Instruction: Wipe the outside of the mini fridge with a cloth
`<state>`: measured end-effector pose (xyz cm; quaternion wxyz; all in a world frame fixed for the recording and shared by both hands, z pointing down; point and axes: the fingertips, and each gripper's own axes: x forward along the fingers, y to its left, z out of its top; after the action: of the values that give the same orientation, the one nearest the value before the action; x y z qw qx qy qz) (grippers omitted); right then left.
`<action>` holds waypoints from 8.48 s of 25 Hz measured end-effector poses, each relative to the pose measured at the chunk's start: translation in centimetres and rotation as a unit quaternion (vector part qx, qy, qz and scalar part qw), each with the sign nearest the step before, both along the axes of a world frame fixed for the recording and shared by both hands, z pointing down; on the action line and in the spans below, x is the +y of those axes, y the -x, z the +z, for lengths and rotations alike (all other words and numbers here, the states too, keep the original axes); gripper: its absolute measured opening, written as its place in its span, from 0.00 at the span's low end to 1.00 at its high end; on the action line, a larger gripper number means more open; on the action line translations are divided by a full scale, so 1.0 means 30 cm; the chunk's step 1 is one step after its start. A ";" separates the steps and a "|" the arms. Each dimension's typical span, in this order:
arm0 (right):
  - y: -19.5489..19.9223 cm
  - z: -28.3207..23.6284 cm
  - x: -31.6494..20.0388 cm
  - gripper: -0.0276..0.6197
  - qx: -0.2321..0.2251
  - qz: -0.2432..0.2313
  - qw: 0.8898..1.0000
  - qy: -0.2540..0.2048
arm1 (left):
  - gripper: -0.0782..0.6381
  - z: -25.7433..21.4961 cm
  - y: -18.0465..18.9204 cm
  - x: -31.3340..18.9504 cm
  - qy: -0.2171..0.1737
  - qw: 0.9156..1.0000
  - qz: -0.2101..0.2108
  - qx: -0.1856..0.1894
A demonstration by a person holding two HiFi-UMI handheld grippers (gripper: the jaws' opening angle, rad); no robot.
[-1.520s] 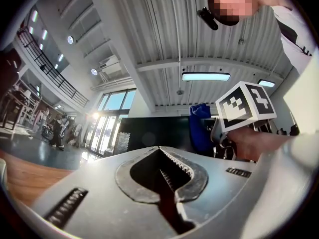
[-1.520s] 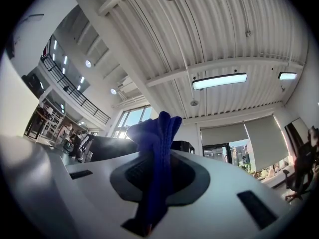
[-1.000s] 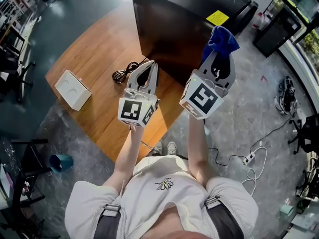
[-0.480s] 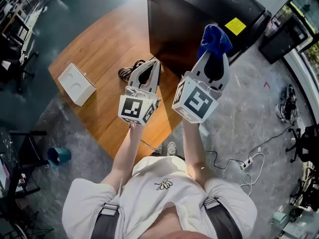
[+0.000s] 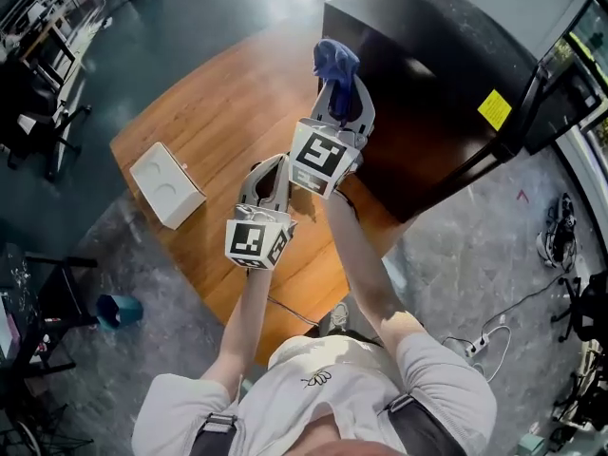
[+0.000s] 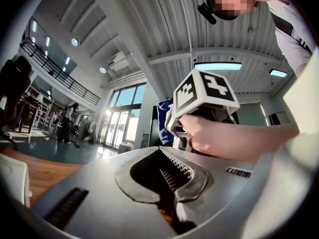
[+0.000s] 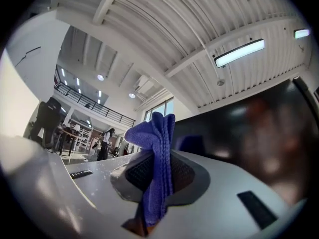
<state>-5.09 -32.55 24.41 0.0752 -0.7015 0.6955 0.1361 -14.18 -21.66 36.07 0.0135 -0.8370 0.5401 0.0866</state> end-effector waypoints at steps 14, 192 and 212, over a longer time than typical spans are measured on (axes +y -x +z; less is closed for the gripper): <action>0.137 0.043 -0.300 0.14 0.043 0.044 0.998 0.033 | 0.12 0.077 0.248 -0.019 0.011 0.997 -0.074 0.029; -0.184 0.339 0.153 0.14 -0.029 -0.005 0.996 0.084 | 0.12 0.078 -0.128 -0.029 0.009 1.000 -0.002 0.002; 0.145 0.469 -0.339 0.14 0.028 -0.020 0.996 0.086 | 0.12 0.255 0.179 -0.167 0.053 0.995 -0.083 0.015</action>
<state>-9.44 -42.72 38.47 -0.0021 -0.6870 0.7206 0.0939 -19.54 -26.67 43.72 -0.0316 -0.7874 0.6117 0.0690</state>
